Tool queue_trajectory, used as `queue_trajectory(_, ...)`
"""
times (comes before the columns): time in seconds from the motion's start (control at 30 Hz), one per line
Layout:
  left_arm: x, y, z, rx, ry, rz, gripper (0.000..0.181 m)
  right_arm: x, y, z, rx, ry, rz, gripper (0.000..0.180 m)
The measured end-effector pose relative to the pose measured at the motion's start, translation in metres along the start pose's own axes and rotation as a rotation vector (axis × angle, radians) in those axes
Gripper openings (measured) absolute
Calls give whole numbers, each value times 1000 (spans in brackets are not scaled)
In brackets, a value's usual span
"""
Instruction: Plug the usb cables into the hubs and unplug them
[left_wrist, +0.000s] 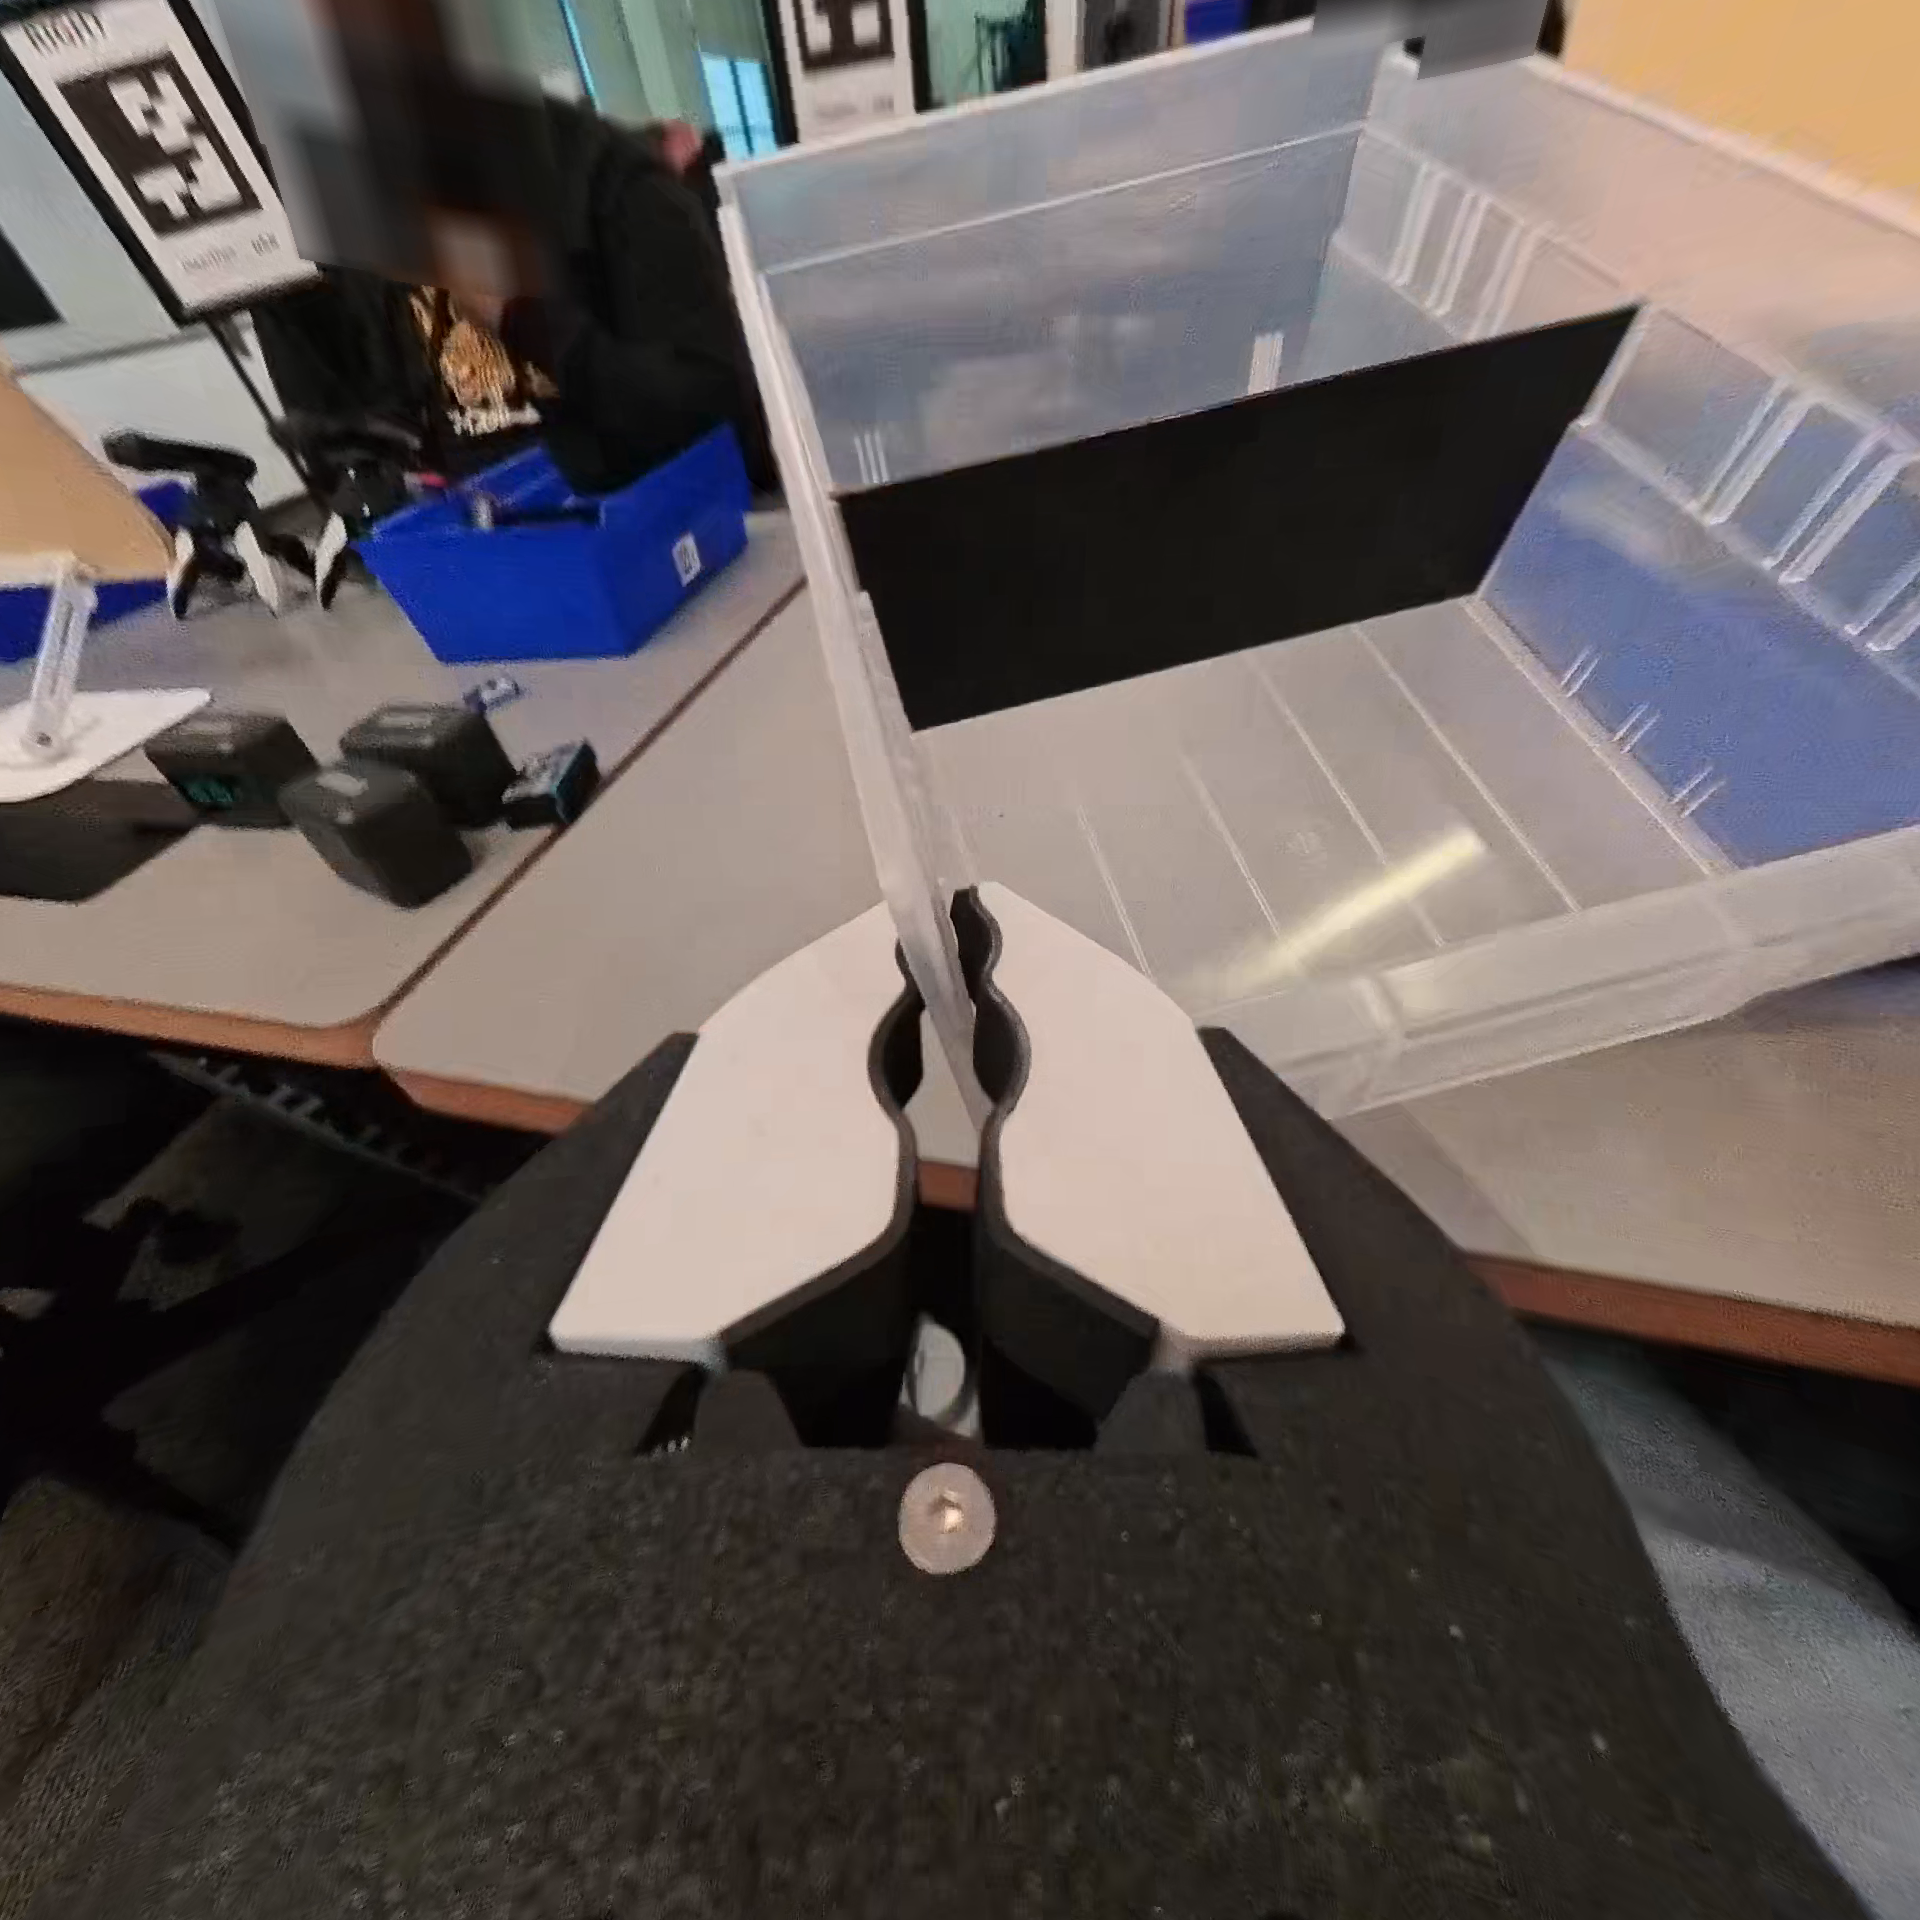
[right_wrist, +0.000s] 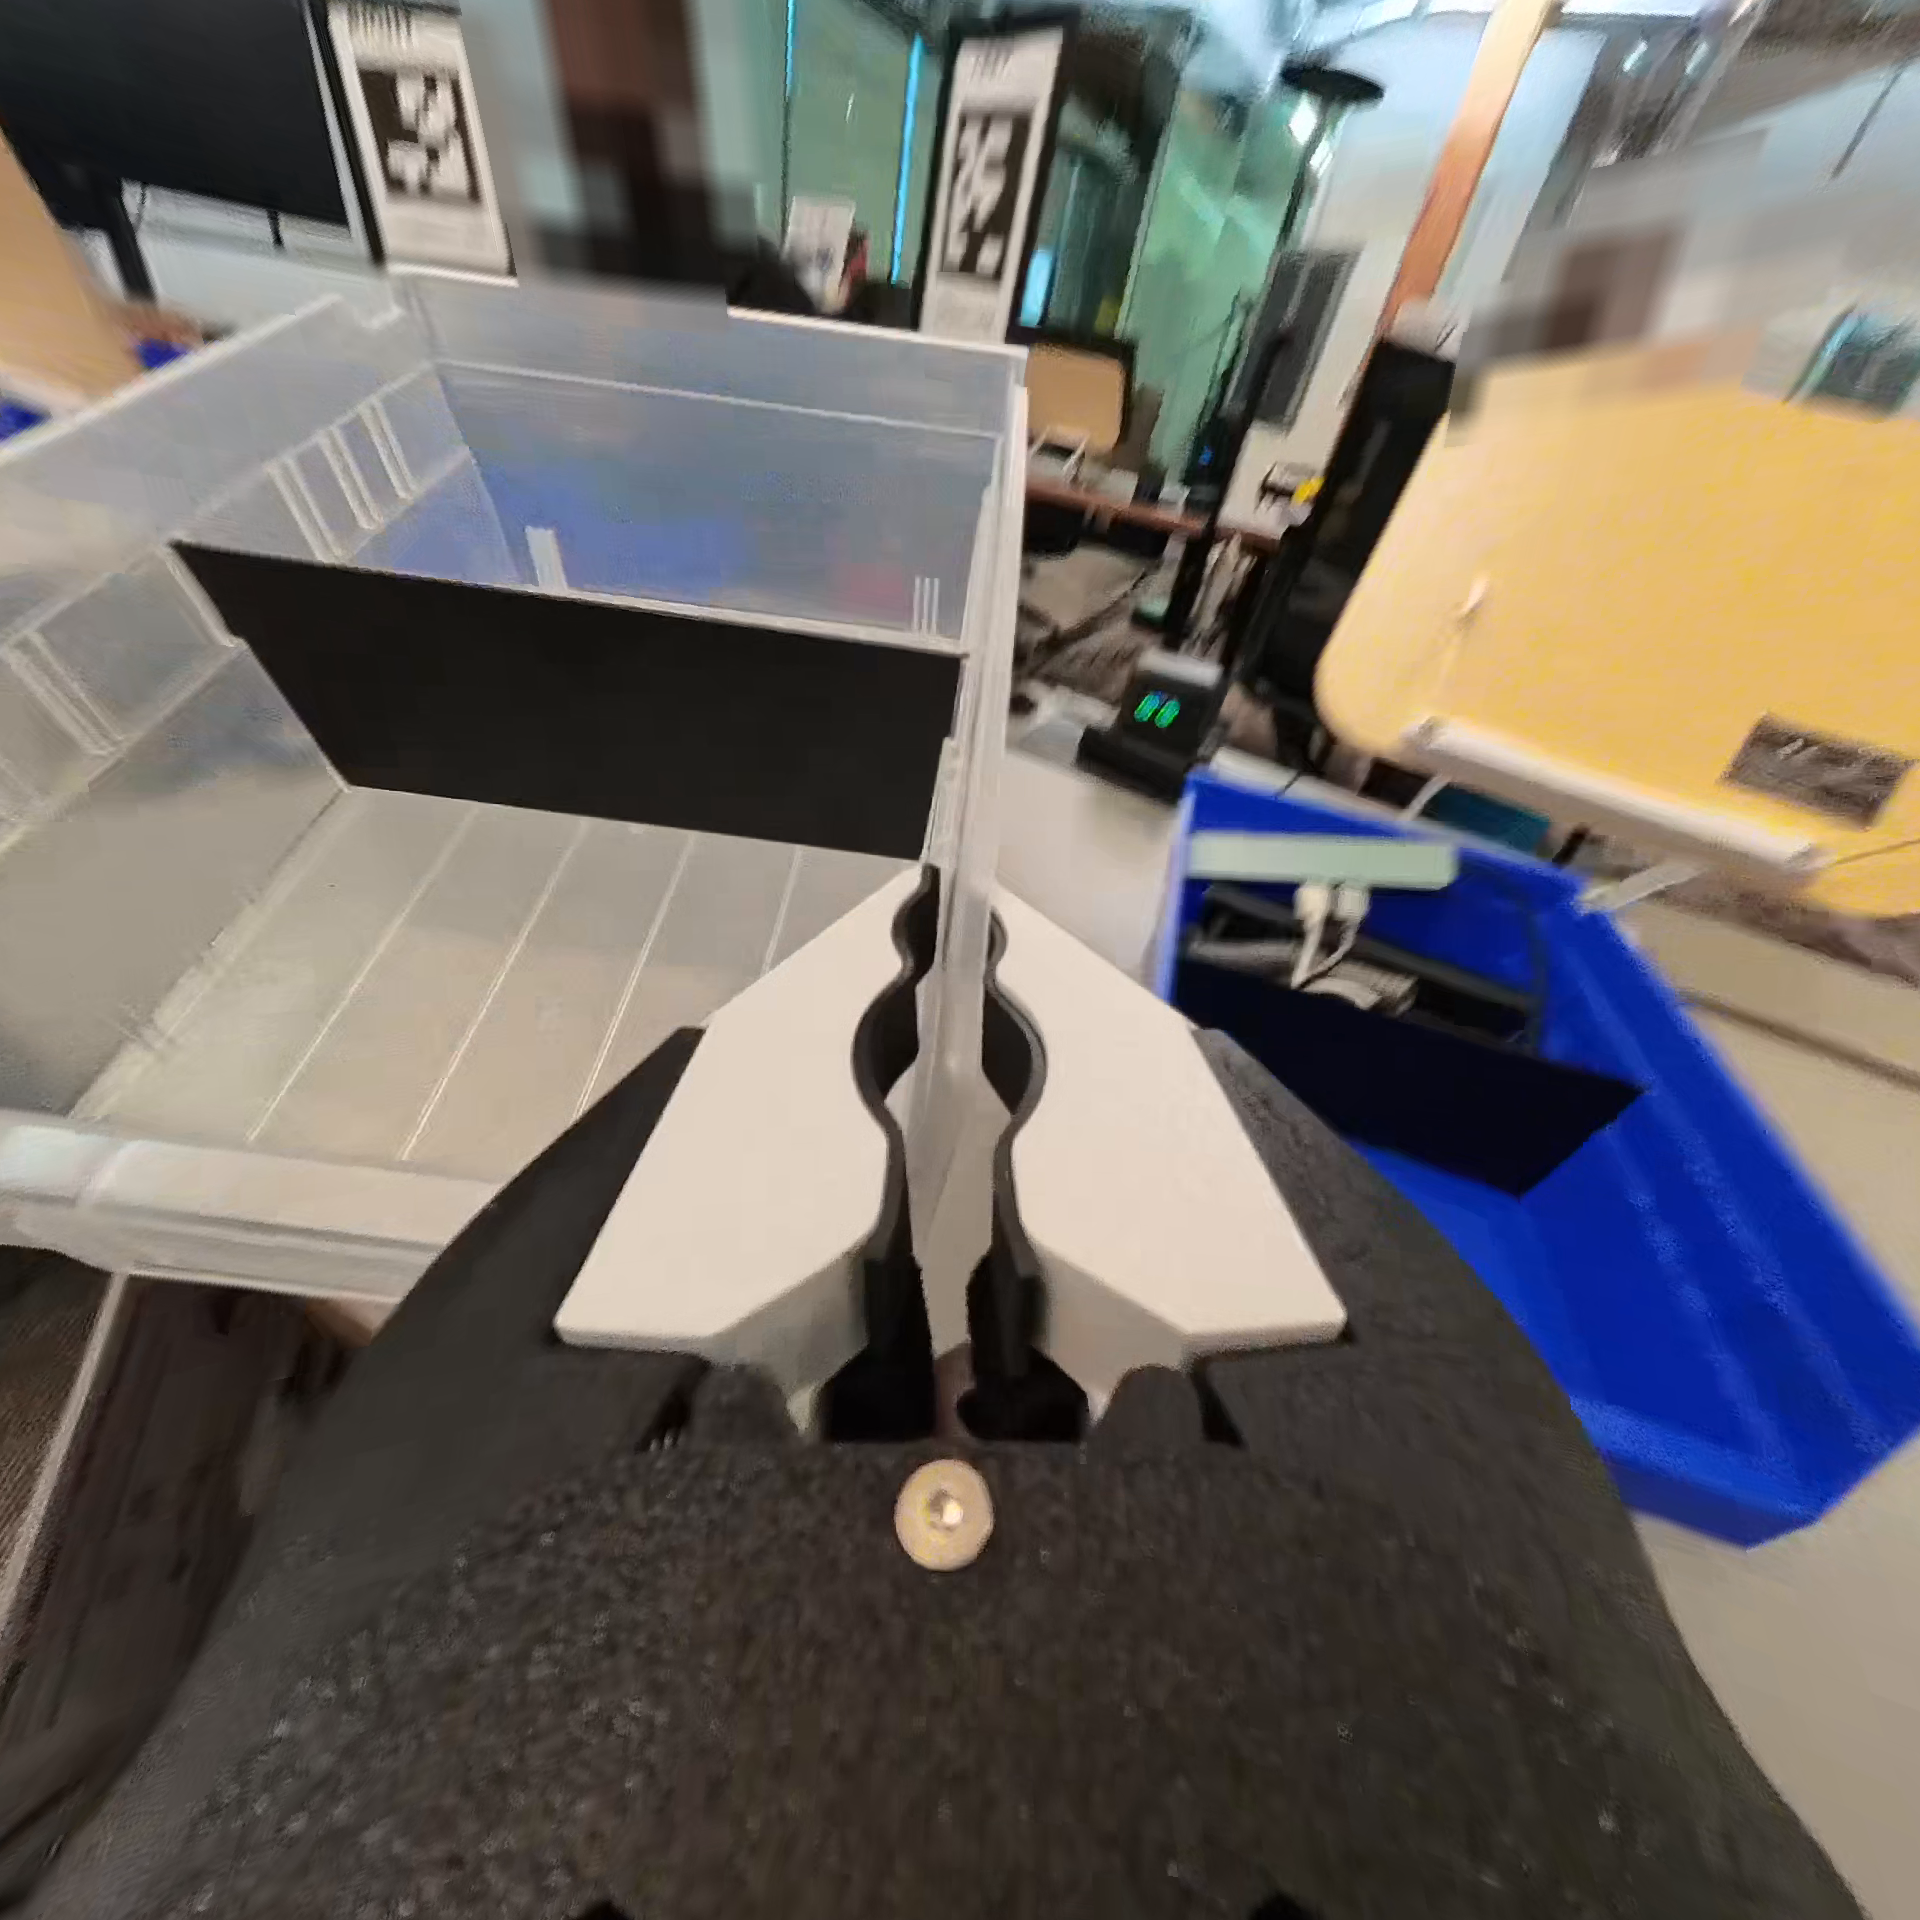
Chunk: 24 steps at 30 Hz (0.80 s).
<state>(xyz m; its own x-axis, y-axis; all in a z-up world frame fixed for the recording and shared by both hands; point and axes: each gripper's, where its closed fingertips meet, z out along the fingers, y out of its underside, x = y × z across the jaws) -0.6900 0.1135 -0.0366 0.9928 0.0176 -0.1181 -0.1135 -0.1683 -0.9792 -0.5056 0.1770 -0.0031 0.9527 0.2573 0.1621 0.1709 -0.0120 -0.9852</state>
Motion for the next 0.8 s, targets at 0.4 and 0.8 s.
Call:
queue_trajectory(0.4,308,-186,51,201,387,39,2,333,-61,-104,87,529,57,4)
queue_trajectory(0.8,613,-44,74,-87,566,147,3,568,172,-182,-238,645,220,3)
